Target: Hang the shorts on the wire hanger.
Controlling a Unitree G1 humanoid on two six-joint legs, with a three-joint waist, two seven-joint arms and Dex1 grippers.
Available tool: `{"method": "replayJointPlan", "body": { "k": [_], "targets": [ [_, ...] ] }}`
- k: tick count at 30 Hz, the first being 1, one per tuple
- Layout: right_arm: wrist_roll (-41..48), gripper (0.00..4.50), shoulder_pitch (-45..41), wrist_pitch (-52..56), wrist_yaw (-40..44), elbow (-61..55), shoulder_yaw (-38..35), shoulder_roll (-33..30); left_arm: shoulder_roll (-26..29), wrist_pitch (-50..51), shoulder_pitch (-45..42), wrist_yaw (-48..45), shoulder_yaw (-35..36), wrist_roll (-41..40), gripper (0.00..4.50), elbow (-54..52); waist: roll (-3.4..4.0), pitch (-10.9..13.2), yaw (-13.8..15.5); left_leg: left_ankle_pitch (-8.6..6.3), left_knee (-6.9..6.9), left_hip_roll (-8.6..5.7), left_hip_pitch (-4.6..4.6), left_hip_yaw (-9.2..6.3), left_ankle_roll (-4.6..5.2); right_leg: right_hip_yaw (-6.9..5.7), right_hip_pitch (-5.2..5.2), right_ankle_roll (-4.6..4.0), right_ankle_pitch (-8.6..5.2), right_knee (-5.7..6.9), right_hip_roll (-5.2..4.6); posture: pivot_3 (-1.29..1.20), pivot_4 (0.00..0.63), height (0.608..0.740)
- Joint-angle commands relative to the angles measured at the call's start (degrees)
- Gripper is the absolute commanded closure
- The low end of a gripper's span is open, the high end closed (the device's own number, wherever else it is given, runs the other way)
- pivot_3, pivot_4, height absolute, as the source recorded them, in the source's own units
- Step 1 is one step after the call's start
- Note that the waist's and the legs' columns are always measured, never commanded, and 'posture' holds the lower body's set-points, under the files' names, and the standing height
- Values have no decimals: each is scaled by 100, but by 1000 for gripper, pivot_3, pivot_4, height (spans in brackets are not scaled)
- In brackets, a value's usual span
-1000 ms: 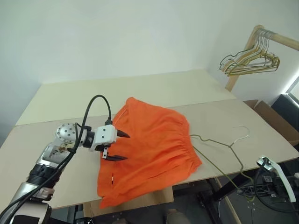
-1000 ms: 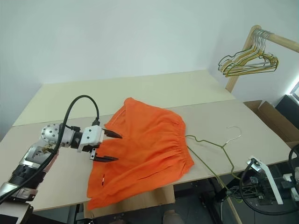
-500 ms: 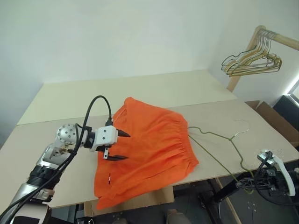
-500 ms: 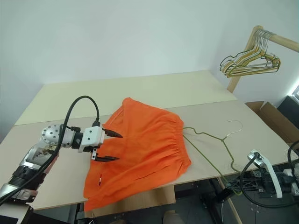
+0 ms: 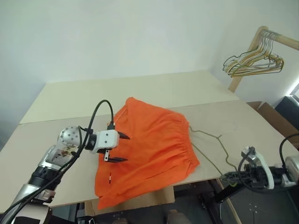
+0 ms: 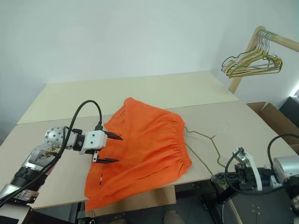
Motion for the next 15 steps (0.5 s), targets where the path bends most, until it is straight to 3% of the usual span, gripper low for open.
{"method": "replayJointPlan", "body": {
  "k": [1, 6, 15],
  "targets": [
    [52, 4500, -248, -91, 355, 46, 305, 10, -8, -7, -26, 123, 109, -51, 43, -87, 0, 0, 15, 0, 0, 0, -2, 0, 0, 0, -1, -2, 1, 0, -1, -82, 0, 740],
    [127, 4500, -508, -208, 355, 46, 910, 97, 40, 8, 21, 195, 124, -43, 43, -134, 1, -1, 36, 0, 3, -1, -6, -1, 1, -2, -1, -3, 2, -1, -3, -63, 0, 740],
    [-190, 4500, -1522, -724, 355, 1415, 1160, 630, 106, -116, 189, 331, 74, 154, 43, -148, 6, -4, 34, 0, 10, 0, -2, -1, 1, -1, -1, -6, 4, 9, 0, -41, 0, 740]
  ]
}}
